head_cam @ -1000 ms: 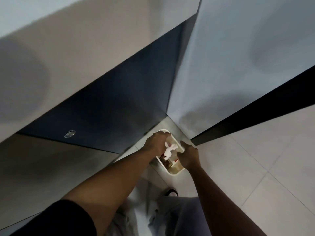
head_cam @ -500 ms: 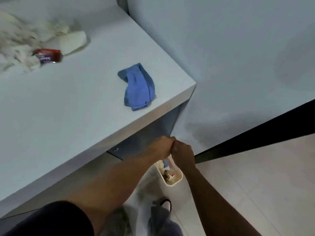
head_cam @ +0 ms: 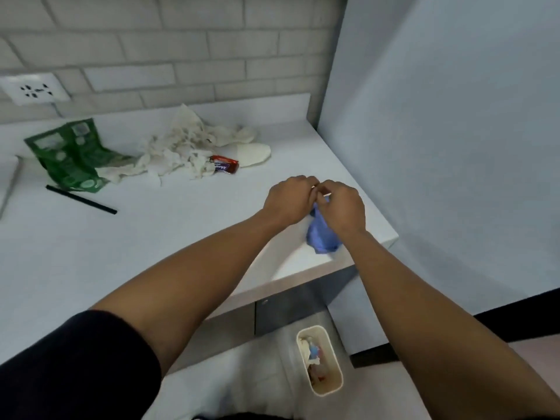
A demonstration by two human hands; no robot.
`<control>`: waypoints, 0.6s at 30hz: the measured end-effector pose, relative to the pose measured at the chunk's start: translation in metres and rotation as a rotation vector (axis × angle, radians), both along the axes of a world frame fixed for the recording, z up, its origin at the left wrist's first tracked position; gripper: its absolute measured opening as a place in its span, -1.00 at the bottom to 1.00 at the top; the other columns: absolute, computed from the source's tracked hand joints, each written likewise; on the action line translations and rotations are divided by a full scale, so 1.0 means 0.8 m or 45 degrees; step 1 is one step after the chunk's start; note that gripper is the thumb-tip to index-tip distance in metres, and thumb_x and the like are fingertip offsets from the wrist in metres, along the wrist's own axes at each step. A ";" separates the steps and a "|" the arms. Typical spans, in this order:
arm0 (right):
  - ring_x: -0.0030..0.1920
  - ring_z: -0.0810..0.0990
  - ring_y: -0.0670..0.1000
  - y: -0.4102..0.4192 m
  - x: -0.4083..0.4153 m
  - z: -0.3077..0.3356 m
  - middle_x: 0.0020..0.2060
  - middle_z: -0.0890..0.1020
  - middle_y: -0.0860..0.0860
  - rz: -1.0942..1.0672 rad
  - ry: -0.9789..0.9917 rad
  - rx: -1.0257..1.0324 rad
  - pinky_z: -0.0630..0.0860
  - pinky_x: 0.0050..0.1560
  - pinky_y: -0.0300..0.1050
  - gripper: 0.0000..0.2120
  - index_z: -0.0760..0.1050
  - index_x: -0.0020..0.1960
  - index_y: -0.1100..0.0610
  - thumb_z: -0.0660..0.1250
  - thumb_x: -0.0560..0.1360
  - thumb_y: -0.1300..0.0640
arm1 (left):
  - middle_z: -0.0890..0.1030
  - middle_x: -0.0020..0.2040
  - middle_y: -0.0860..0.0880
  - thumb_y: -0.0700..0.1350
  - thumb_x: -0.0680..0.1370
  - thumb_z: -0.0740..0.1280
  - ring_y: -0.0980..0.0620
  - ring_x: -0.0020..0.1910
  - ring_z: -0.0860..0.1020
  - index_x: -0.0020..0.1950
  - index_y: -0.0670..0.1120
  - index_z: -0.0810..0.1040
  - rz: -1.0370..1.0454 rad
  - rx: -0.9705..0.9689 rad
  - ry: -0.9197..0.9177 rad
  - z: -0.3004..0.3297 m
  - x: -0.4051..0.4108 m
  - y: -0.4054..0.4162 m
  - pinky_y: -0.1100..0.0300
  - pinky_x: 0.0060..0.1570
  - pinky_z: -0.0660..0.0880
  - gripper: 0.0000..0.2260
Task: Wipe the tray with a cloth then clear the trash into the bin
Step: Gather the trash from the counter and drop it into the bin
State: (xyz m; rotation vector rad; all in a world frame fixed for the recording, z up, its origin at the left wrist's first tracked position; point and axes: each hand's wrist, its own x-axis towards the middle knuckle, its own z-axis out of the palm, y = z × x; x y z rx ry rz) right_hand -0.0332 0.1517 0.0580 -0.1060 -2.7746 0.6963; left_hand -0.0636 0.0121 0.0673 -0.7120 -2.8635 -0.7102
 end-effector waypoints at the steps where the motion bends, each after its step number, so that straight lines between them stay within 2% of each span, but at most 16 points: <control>1: -0.06 0.62 0.08 -0.025 -0.011 0.005 -0.03 0.67 0.02 0.026 0.012 -0.009 0.57 -0.08 0.00 -0.82 0.60 0.07 0.09 0.29 0.56 0.06 | 0.63 0.04 -0.03 -0.01 0.65 0.14 -0.11 0.01 0.60 0.19 0.01 0.57 0.025 -0.014 0.020 0.005 -0.007 -0.028 0.03 -0.08 0.53 -0.75; 5: 0.06 0.61 0.06 -0.131 -0.056 0.022 0.09 0.65 -0.02 0.144 0.038 -0.053 0.56 0.01 -0.02 -0.71 0.56 0.22 0.04 0.31 0.55 -0.02 | 0.63 0.14 -0.01 0.08 0.65 0.15 -0.10 0.10 0.59 0.31 0.04 0.52 0.181 -0.038 0.086 0.016 -0.041 -0.144 0.01 -0.03 0.55 -0.69; 9: 0.02 0.61 0.01 -0.225 -0.089 0.022 0.03 0.66 -0.08 0.242 0.059 -0.133 0.53 -0.10 -0.11 -0.74 0.57 0.18 -0.07 0.31 0.52 -0.07 | 0.61 0.08 0.00 0.14 0.65 0.13 -0.09 0.06 0.58 0.23 0.07 0.56 0.334 -0.013 0.038 0.010 -0.066 -0.246 0.06 -0.06 0.52 -0.70; 11: 0.04 0.60 -0.04 -0.259 -0.104 0.015 0.01 0.65 -0.11 0.289 0.010 -0.156 0.52 -0.10 -0.14 -0.70 0.55 0.22 -0.12 0.32 0.50 -0.09 | 0.60 0.14 0.00 0.15 0.65 0.13 -0.07 0.11 0.58 0.27 0.08 0.53 0.419 -0.006 -0.006 0.002 -0.077 -0.285 0.08 -0.05 0.48 -0.68; 14: 0.17 0.54 -0.05 -0.288 -0.135 -0.007 0.11 0.61 -0.12 0.316 -0.105 -0.176 0.55 0.03 -0.07 -0.61 0.52 0.28 -0.09 0.37 0.47 -0.07 | 0.57 0.22 -0.05 0.15 0.65 0.14 -0.10 0.17 0.56 0.35 0.03 0.49 0.516 -0.047 -0.121 -0.021 -0.089 -0.327 0.04 0.06 0.51 -0.64; 18: 0.26 0.49 0.04 -0.308 -0.180 -0.041 0.19 0.58 -0.06 0.351 -0.266 -0.101 0.54 0.09 -0.01 -0.61 0.50 0.29 -0.03 0.37 0.48 -0.04 | 0.53 0.26 -0.10 0.14 0.65 0.15 -0.12 0.23 0.52 0.40 0.00 0.45 0.655 -0.087 -0.278 -0.057 -0.097 -0.362 -0.02 0.17 0.50 -0.62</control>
